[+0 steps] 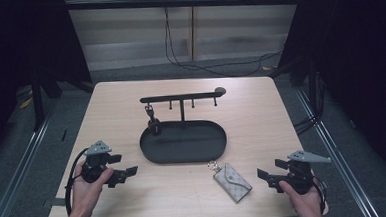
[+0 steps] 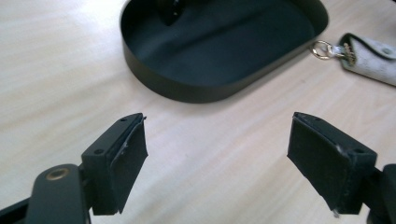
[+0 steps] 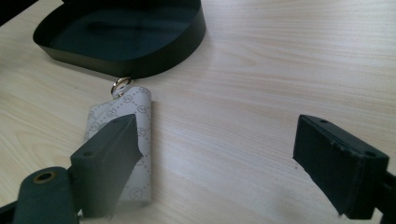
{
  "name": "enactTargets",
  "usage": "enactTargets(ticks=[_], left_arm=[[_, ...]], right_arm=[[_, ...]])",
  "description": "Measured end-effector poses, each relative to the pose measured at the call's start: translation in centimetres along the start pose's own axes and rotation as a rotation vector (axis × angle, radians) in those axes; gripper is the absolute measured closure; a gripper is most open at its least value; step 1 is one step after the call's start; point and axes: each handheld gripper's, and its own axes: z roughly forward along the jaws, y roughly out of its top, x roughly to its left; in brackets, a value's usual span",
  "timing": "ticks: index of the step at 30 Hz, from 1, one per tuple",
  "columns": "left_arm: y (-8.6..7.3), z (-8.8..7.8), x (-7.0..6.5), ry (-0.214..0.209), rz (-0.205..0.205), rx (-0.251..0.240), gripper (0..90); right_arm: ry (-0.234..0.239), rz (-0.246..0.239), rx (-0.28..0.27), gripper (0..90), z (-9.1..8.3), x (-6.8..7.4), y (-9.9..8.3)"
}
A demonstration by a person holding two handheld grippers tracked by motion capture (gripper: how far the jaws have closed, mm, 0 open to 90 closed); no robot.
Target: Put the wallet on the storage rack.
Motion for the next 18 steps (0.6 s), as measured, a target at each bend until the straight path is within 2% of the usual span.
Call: enactTargets(ticks=[2,5,7,9,12,13,17,18], left_arm=[[-0.8,-0.3,-0.4,-0.01,0.017,-0.003,19.4],[-1.4,-0.4,-0.7,-0.018,0.018,-0.007,19.4],[-2.3,-0.7,-0.9,-0.021,0.026,-0.01,19.4],[-2.8,-0.9,-0.9,-0.042,0.017,-0.018,19.4],[-3.3,-1.0,-1.0,-0.042,0.015,-0.021,19.3],[-3.5,-1.0,-1.0,-0.044,0.012,-0.017,19.3],[-4.2,-1.4,-1.3,-0.021,0.013,-0.053,19.4],[-4.3,-1.5,-1.3,-0.032,0.005,-0.064,19.3]], right_arm=[[0.006,-0.004,0.003,14.3,0.0,0.2,0.1],[0.01,-0.005,0.008,14.3,0.1,0.4,0.3],[0.03,-0.013,0.031,14.4,0.3,0.8,0.7],[0.042,-0.029,0.041,14.6,0.6,1.2,1.0],[0.05,-0.045,0.053,15.1,0.8,1.6,1.4],[0.064,-0.056,0.078,15.6,1.0,2.1,1.7],[0.081,-0.082,0.109,17.1,1.5,3.0,2.2],[0.091,-0.1,0.136,18.7,1.8,3.7,2.4]])
